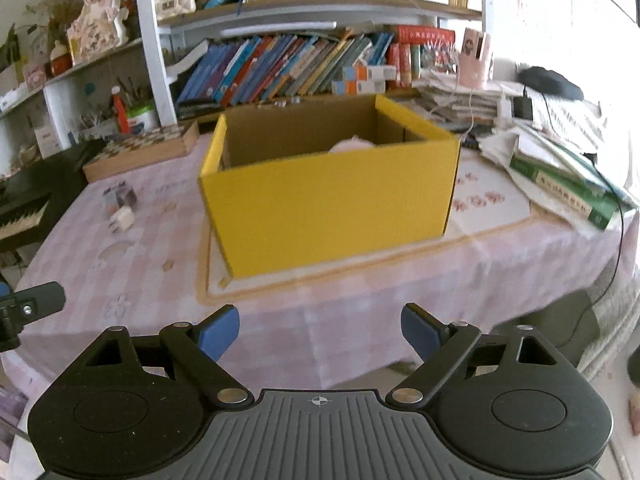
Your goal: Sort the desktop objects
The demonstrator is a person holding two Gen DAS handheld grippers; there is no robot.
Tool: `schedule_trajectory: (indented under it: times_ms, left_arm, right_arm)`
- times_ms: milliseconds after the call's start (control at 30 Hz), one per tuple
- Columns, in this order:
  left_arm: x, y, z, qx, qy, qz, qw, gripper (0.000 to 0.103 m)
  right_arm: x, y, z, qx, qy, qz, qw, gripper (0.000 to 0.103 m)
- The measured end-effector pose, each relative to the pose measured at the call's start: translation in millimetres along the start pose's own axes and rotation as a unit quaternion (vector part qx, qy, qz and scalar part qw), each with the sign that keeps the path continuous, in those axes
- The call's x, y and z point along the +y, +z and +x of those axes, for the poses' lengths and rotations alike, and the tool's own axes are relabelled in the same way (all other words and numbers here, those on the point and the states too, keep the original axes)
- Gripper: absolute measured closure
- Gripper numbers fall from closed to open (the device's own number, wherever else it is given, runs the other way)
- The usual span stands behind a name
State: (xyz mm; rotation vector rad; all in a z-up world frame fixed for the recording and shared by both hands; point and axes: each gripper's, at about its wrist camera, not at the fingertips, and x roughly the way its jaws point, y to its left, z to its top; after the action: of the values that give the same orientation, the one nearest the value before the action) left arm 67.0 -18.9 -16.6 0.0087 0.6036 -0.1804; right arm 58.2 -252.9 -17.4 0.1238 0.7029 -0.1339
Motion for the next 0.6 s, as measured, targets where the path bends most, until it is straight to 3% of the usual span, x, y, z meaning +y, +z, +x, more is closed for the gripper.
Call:
schedule_trajectory:
  times_ms: [300,600]
  left_arm:
    - [13,-23,-12,0.027,-0.014,0.011,0.9995,0.000]
    - [40,-37,-28,0.032,0.006,-0.002,0.9995,0.000]
  right_arm:
    - [32,-27,-8,0.030,0.018,-0.016,0.999,0.013]
    - [70,-39,-13,0.038,0.054,-0.050,0.997,0.013]
